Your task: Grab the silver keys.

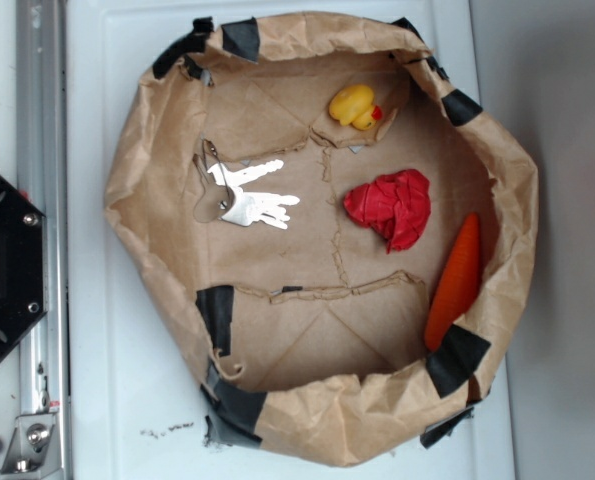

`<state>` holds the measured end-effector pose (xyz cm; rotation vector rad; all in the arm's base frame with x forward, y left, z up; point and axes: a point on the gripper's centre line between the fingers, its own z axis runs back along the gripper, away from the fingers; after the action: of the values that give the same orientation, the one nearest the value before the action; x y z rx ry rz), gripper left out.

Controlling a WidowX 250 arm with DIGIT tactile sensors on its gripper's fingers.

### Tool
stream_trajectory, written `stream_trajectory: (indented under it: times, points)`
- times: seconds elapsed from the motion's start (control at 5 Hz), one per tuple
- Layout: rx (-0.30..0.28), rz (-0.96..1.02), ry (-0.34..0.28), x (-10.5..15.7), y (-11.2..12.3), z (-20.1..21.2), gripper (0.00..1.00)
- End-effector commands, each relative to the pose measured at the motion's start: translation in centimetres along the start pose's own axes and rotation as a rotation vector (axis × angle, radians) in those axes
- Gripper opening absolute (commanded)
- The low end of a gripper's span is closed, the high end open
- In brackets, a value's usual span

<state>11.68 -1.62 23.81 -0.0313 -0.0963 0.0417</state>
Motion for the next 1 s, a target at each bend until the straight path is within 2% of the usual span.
stream_trajectory:
  times: [0.0, 0.2, 0.4, 0.6, 0.8]
  points:
    - [0.000, 0.000, 0.000, 0.0, 0.0, 0.0, 1.00]
    - [0.112, 0.241, -0.144, 4.7, -1.1, -2.6, 1.00]
    - [0.205, 0.478, -0.113, 9.6, -0.2, -5.5, 1.00]
    - [0.273, 0.721, -0.125, 14.0, 1.4, -8.4, 1.00]
    - [0.280, 0.974, -0.121, 15.5, 3.1, -10.5, 1.00]
